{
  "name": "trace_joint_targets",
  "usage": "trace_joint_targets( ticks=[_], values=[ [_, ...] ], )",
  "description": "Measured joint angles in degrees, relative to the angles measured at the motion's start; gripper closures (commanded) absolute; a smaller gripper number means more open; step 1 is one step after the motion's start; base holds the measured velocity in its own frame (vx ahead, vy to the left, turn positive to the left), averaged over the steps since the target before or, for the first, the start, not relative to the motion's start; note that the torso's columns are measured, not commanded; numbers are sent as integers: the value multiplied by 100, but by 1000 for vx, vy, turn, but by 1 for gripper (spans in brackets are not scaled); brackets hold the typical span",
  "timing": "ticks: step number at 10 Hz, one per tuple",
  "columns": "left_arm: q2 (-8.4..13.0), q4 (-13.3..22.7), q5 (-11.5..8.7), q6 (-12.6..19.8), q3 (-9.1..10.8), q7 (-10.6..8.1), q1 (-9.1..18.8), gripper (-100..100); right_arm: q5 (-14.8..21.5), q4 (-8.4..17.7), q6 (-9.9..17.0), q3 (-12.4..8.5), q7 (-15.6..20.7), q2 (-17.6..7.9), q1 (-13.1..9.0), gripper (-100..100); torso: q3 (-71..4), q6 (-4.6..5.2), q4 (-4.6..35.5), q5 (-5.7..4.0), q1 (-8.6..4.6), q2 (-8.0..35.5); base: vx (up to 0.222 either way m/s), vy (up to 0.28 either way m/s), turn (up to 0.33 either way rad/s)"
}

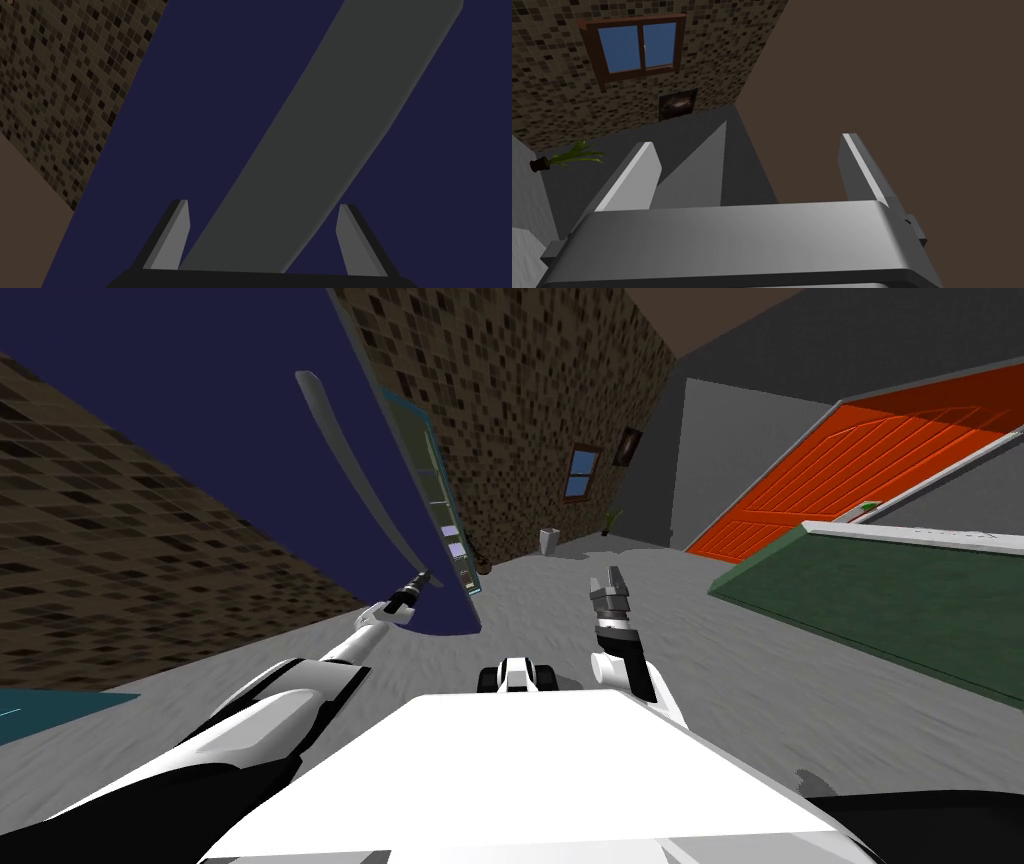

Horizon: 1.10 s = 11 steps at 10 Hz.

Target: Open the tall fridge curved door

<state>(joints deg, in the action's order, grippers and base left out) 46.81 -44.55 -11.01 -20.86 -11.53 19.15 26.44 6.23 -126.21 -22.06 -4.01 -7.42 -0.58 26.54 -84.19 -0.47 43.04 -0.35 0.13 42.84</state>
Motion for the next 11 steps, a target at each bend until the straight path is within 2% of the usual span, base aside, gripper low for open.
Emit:
trace_joint_targets(
  ticks=[1, 2, 4, 7, 9, 10, 11],
  values=[
    [8, 56, 13, -65, -125, -73, 79, 100, 0, 0, 0, 0, 0, 0, 0, 0, 3, 3, 4, 0, 9, 7, -221, 146, -47],
    [-5, 27, 18, -106, -156, -94, 77, 100, 0, 0, 0, 0, 0, 0, 0, 0, 7, -4, 3, 5, 8, 12, -114, 70, -6],
    [22, -229, 3, -23, -192, -109, -20, 100, 0, 0, 0, 0, 0, 0, 1, 0, -3, 0, 7, -9, -1, 3, -206, 136, -62],
    [151, -577, -25, -7, -352, -280, -89, 100, 0, 1, 0, -1, 0, -1, -1, 0, 20, 29, 4, -6, -33, 37, -265, 161, -38],
    [137, -559, -4, -39, -467, -325, -109, 100, 0, 0, 0, 0, 0, 1, 2, 0, -29, 30, -19, -15, -74, -42, -73, 65, -11],
    [235, -535, -10, -174, -525, -403, -255, 100, 0, -1, 0, 1, 0, 1, 2, 0, -42, 18, -47, 4, -38, -59, -54, 48, 25],
    [267, -405, 1, -366, -601, -485, -267, 100, 0, 0, 0, 0, 0, 1, 3, 0, -46, 26, -49, 15, -10, -66, -21, 13, 26]
  ],
)
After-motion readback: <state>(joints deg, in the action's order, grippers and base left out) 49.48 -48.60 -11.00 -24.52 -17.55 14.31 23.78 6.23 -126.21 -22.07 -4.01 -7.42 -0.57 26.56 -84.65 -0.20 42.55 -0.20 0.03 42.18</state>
